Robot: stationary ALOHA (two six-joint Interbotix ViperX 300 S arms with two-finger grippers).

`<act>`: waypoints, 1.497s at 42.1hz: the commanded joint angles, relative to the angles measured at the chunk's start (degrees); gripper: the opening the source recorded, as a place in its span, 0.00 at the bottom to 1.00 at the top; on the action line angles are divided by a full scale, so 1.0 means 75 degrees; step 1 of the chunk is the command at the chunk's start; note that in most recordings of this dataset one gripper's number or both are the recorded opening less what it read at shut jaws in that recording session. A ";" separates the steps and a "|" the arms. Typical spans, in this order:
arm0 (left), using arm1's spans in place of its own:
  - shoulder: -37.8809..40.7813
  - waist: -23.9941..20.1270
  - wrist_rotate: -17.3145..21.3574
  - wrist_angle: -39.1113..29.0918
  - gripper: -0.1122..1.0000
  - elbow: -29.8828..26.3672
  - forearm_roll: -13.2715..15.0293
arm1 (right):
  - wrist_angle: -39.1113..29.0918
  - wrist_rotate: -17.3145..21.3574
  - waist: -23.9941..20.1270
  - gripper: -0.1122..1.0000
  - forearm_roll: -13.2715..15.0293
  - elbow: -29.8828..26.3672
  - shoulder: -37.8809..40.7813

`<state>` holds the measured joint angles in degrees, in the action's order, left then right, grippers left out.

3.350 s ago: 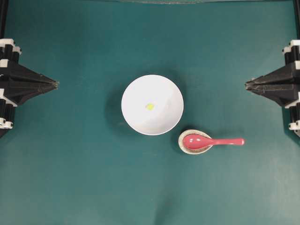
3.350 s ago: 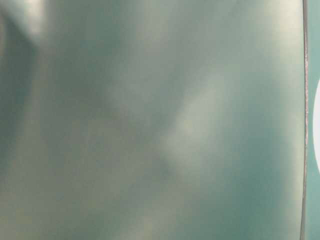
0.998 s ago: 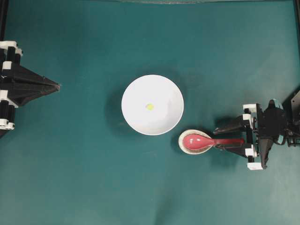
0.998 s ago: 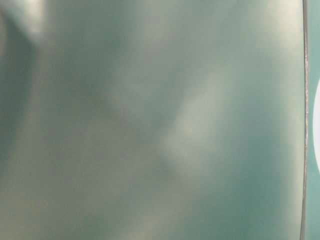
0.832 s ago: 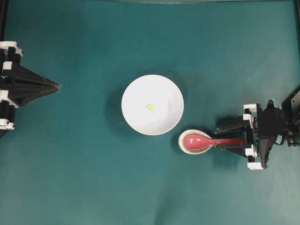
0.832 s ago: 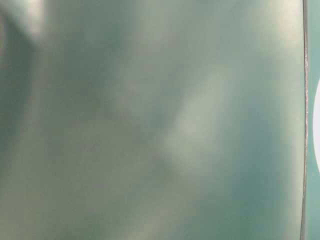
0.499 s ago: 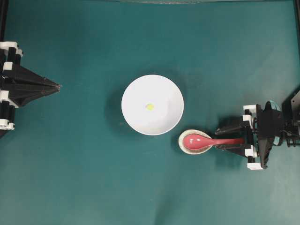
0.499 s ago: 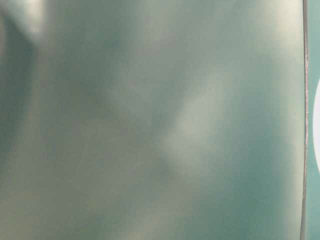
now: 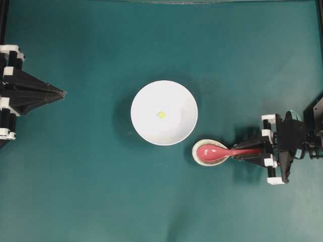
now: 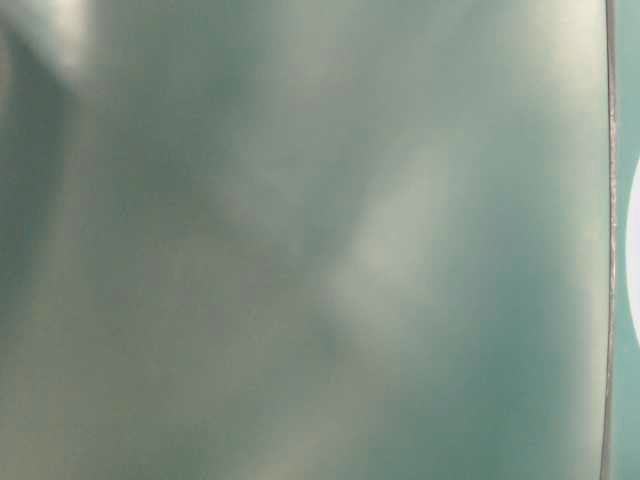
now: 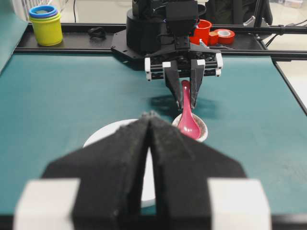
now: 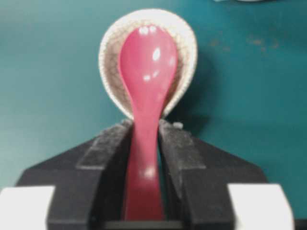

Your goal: Scoop the yellow hexagonal prism block from the bowl with a spoon using the right arm.

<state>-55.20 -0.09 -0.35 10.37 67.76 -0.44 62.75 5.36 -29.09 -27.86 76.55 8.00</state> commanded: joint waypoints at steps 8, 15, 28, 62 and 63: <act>0.0059 0.0000 -0.0012 0.0047 0.10 -0.0105 -0.0023 | 0.0059 -0.0035 -0.0035 0.30 0.0023 -0.0035 -0.0340; 0.0059 0.0000 -0.0012 0.0047 0.10 -0.0117 -0.0012 | -0.0270 -0.0059 -0.0023 0.30 0.0000 -0.0012 -0.0867; 0.0059 0.0000 -0.0012 0.0047 0.10 -0.0117 -0.0012 | -0.1313 -0.0059 0.0141 0.28 -0.0047 -0.0047 -0.1523; 0.0070 0.0000 -0.0012 0.0012 0.10 -0.0105 -0.0012 | -0.1734 -0.0094 0.0352 0.58 -0.0070 -0.0152 -0.1512; 0.0059 0.0000 -0.0012 0.0000 0.10 -0.0117 -0.0012 | -0.1723 -0.0105 0.0352 0.58 -0.0070 -0.0152 -0.1523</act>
<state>-55.20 -0.09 -0.44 10.28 67.76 -0.44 49.31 4.83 -26.54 -28.21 75.76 -2.46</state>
